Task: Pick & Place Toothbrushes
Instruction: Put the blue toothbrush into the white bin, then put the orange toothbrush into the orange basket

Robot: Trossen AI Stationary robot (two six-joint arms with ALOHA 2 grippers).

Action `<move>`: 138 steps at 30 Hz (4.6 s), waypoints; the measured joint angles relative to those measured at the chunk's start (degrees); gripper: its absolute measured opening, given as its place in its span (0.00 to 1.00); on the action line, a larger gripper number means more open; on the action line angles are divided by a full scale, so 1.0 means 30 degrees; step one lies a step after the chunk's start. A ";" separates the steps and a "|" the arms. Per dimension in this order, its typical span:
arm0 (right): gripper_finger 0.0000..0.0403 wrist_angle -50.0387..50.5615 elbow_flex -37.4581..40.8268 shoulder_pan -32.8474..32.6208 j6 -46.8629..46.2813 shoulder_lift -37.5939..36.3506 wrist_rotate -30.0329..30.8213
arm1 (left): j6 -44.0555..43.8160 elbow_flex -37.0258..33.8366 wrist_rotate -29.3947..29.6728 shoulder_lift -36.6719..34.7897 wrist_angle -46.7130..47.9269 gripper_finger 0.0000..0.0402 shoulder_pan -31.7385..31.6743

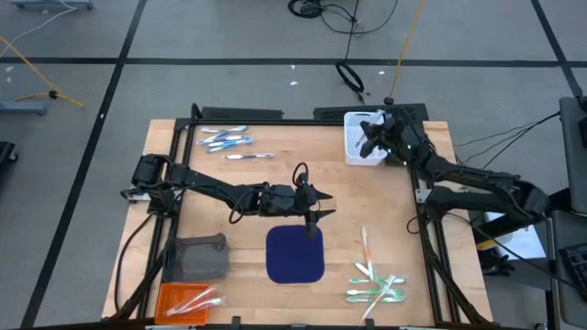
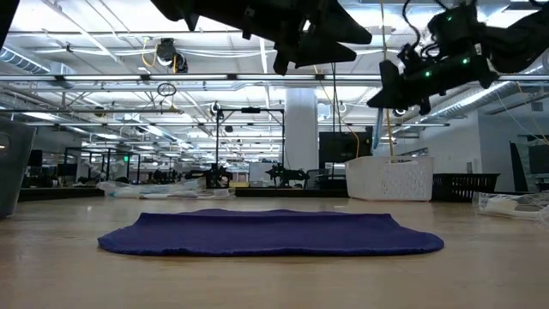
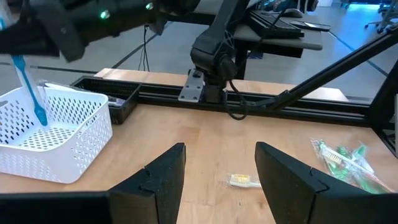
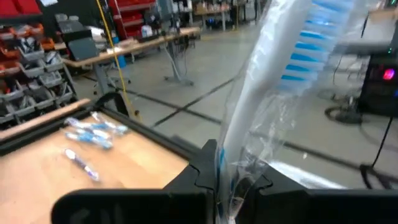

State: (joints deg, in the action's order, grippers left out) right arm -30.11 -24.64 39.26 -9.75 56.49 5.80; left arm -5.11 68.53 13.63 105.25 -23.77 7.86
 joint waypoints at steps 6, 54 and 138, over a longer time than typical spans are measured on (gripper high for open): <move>0.02 -0.0473 0.0000 0.1071 -0.0584 0.2070 -0.0408 | -0.0049 -0.0001 0.0000 0.0002 0.0007 0.49 0.0007; 0.50 -0.2899 -0.0015 0.2154 -0.0011 0.5252 0.0470 | -0.0362 -0.0001 0.0000 0.0011 0.0481 0.49 0.0000; 0.49 1.2246 -0.0020 -2.3129 -2.1605 0.3948 -0.3459 | 0.0629 -0.0001 0.0000 0.0021 0.2026 0.49 -0.0022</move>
State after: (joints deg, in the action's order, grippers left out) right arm 6.63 -24.70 -30.13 -74.56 68.34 -4.58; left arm -3.22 68.53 13.63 105.32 -17.69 7.79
